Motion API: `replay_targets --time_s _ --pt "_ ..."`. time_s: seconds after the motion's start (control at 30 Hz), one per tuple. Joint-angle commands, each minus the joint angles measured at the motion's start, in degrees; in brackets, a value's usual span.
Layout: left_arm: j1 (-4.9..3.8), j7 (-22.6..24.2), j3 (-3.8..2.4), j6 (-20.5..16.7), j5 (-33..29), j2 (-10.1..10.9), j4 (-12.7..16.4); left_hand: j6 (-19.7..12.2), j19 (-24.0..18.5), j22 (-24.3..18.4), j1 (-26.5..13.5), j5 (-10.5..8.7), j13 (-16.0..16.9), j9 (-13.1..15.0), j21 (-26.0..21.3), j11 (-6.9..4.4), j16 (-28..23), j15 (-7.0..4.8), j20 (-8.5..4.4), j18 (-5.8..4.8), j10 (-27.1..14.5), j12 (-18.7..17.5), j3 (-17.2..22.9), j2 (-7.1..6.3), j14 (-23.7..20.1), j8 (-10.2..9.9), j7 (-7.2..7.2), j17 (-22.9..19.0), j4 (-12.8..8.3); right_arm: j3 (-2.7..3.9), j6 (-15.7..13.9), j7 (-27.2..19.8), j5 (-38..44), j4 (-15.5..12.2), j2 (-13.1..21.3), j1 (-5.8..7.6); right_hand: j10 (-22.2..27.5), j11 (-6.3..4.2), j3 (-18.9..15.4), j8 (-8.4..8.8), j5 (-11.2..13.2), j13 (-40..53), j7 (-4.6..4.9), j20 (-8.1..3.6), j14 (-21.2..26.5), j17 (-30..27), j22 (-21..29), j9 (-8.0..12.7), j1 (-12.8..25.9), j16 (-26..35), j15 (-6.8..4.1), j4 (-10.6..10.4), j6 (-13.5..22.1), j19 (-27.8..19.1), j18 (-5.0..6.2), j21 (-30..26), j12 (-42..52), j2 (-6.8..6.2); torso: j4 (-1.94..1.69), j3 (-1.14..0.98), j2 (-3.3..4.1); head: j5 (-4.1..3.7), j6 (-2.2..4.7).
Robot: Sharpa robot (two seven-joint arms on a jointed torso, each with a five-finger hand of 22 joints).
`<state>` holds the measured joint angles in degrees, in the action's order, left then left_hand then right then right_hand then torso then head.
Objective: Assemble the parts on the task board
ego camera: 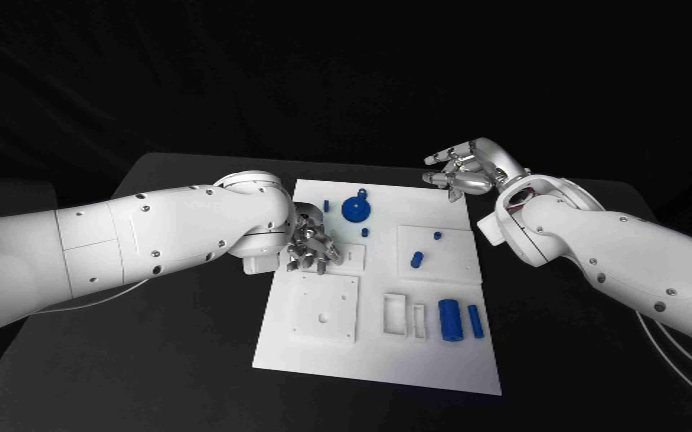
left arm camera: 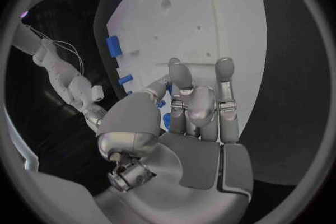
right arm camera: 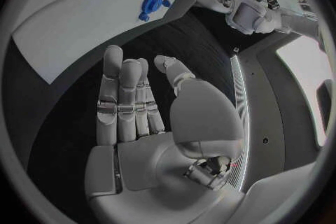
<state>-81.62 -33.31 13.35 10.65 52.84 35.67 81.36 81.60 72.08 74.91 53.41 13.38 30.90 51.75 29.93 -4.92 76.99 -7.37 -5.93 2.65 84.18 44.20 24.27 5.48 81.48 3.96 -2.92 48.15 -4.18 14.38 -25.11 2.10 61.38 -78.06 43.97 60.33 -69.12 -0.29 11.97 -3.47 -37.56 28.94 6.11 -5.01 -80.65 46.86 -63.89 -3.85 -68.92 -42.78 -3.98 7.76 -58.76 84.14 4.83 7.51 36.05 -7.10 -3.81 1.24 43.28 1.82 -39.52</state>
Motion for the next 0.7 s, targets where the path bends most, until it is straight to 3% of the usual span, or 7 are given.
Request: replay_targets --time_s 0.03,0.33,0.43,0.57,0.7 --pt "0.35 -1.5 0.32 1.0 1.0 0.1 -0.2 0.2 0.1 1.0 0.3 0.31 0.1 0.0 -0.1 -0.71 0.2 0.11 0.38 0.94 2.3 0.2 1.2 0.91 0.2 0.2 -0.56 -0.1 -1.4 0.03 0.7 -0.3 0.3 0.0 0.0 -0.02 0.2 -0.21 0.4 -0.11 -0.3 -0.1 0.22 -0.32 0.3 0.0 0.0 0.1 0.7 -0.2 -0.26 0.0 0.0 1.3 0.36 0.2 -0.3 0.06 0.03 0.01 -0.01 0.02 -0.03" --pt "0.36 -0.3 0.04 0.2 0.8 0.5 0.3 0.1 0.1 1.0 0.2 0.21 0.0 0.0 -0.2 -0.69 0.0 0.08 0.33 0.94 2.3 0.1 1.4 0.96 0.1 0.2 -0.52 -0.5 -1.5 0.03 0.9 -0.4 0.3 0.0 -0.1 -0.02 0.2 -0.22 0.5 -0.11 -0.5 -0.1 0.22 -0.32 0.3 0.0 -0.1 0.1 0.8 -0.2 -0.26 0.1 0.0 1.3 0.36 0.2 -0.3 0.05 0.01 0.03 0.0 -0.08 0.12" --pt "0.36 1.0 -0.37 -0.1 -0.3 1.0 0.5 -0.2 0.0 1.0 0.4 -1.31 -0.5 -0.2 -0.4 -0.65 -0.5 0.09 0.29 0.86 2.4 -0.3 1.1 0.92 -0.1 0.1 -0.45 -1.2 -0.9 0.03 1.2 -0.6 0.2 0.0 -0.1 -0.02 0.3 -0.21 0.5 -0.1 -0.3 -0.1 0.24 -0.33 0.3 0.0 -0.1 0.1 0.8 -0.2 -0.26 0.2 0.0 1.2 0.35 0.2 -0.4 0.04 0.03 0.05 -0.01 -0.17 0.23" --pt "0.36 2.0 -0.89 -0.6 -1.1 1.5 0.5 -0.3 0.1 1.0 0.6 -5.24 -0.8 -0.3 -0.7 -0.61 -0.7 0.08 0.29 0.82 2.4 -0.3 -0.9 0.24 -0.1 0.1 -0.51 -1.5 0.6 0.03 1.4 -0.7 0.2 0.0 -0.1 -0.02 0.3 -0.21 0.5 -0.1 -0.3 -0.1 0.24 -0.33 0.3 0.0 -0.1 0.1 0.8 -0.2 -0.26 0.2 0.0 1.2 0.35 0.2 -0.4 0.04 -0.04 0.04 -0.03 -0.23 0.25" --pt "0.36 2.5 -1.11 -0.7 -1.4 1.9 0.5 -0.3 0.1 1.0 1.7 -4.79 -1.0 -0.5 -0.9 -0.63 -0.8 0.08 0.32 0.82 2.4 -0.3 -1.3 0.42 -0.2 0.1 -0.44 -1.6 0.8 0.03 1.4 -0.7 0.2 0.0 0.0 -0.02 0.3 -0.21 0.5 -0.1 -0.3 -0.1 0.24 -0.33 0.3 0.0 -0.1 0.1 0.8 -0.2 -0.26 0.2 0.0 1.2 0.35 0.2 -0.4 0.04 -0.03 0.03 -0.05 -0.24 0.25"
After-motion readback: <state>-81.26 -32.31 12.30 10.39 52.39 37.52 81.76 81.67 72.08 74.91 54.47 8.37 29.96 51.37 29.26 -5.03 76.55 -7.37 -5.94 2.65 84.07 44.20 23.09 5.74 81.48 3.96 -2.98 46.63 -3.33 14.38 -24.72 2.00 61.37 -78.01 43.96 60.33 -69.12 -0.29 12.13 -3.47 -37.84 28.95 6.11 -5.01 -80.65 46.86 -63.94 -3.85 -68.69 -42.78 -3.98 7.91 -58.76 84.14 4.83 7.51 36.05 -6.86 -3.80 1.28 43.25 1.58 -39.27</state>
